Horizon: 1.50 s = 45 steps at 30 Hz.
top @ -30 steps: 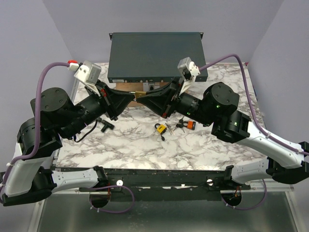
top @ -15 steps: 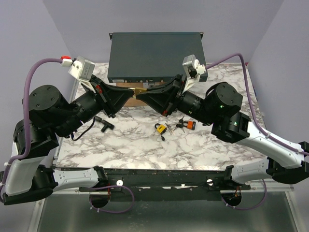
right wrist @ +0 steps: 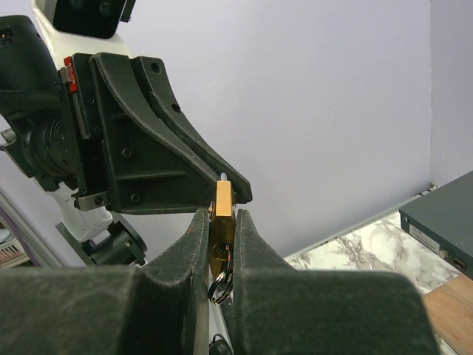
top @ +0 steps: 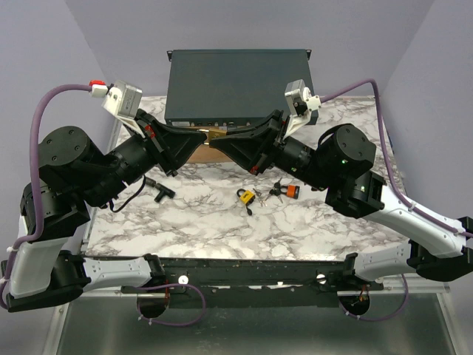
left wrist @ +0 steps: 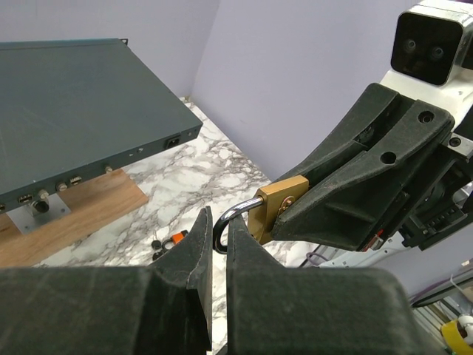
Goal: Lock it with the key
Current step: Lock the lock.
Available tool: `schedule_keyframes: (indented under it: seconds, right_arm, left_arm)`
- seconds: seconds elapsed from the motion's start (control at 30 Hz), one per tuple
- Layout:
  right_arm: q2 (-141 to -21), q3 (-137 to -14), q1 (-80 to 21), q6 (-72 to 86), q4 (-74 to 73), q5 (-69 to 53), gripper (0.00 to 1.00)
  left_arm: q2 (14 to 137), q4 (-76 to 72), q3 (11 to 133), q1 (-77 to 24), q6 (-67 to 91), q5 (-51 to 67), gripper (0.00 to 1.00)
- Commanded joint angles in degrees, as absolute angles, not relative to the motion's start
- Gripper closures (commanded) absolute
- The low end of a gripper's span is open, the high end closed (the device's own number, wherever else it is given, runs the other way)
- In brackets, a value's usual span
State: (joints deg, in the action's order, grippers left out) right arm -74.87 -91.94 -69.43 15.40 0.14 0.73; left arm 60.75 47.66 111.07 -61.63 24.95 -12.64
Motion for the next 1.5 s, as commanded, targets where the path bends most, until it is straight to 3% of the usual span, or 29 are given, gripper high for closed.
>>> schedule_keyframes:
  seconds: [0.0, 0.87, 1.27, 1.33, 1.47]
  right_arm:
    - [-88.43, -87.34, -70.65, 13.84, -13.24, -0.18, 0.99]
    - [-89.21, -83.73, -70.69, 13.79, -11.78, 0.87, 0.99]
    - [-82.87, -83.09, -70.67, 14.04, -12.39, 2.04, 0.99]
    - [-80.95, -83.13, -70.62, 13.91, -12.15, 2.07, 0.95]
    - [-78.11, -83.19, -70.63, 13.2, -12.13, 2.25, 0.71]
  left_arm:
    - [70.29, 36.28, 109.91, -67.08, 34.88, 16.08, 1.0]
    - [70.6, 37.94, 107.98, -67.19, 34.99, 23.71, 1.0]
    - [59.86, 34.74, 97.69, -67.09, 27.61, 3.41, 1.0]
    - [58.64, 33.86, 97.0, -67.11, 26.74, 2.78, 1.0]
    - [56.14, 31.95, 94.85, -67.07, 26.29, 0.54, 1.0]
